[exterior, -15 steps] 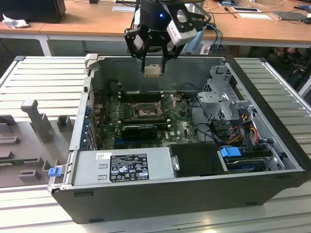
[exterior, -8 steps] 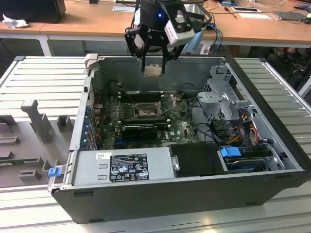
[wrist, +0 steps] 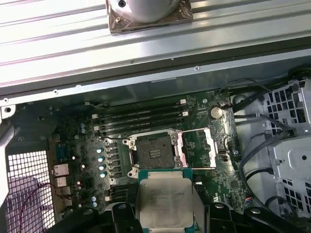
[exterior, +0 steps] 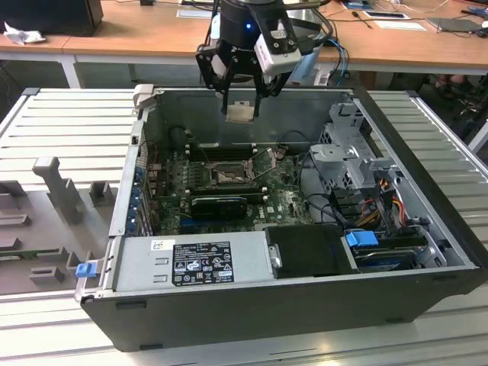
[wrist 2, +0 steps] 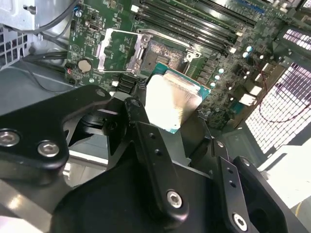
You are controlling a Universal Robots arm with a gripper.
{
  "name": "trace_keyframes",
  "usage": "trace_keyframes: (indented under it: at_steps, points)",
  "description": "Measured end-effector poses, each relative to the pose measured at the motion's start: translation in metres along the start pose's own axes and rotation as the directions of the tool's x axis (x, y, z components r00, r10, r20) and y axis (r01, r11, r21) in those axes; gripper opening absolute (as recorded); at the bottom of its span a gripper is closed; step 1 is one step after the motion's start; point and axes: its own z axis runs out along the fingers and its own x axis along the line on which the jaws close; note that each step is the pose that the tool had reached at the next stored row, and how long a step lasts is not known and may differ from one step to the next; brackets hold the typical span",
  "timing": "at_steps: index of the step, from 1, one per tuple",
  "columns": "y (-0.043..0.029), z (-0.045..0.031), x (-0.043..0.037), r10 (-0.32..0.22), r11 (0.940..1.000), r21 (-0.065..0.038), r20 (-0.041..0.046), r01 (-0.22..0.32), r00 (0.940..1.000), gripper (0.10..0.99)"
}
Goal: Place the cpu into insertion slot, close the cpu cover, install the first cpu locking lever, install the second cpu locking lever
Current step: 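Place the cpu into insertion slot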
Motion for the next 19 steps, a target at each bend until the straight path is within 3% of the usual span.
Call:
trace_keyframes:
  at_steps: [5, 10, 18, 19]
  points:
    - [-0.0001, 0.0004, 0.0000, 0.092, 0.9958, -0.001, 0.0082, -0.092, 0.9957, 0.525]
    - [-0.0001, 0.0008, 0.0000, 0.187, 0.9824, -0.002, 0.0172, -0.187, 0.9822, 0.525]
    - [-0.0001, 0.0012, 0.0000, 0.267, 0.9638, -0.003, 0.0247, -0.267, 0.9635, 0.525]
    - [-0.0001, 0.0012, 0.0000, 0.285, 0.9585, -0.004, 0.0263, -0.285, 0.9581, 0.525]
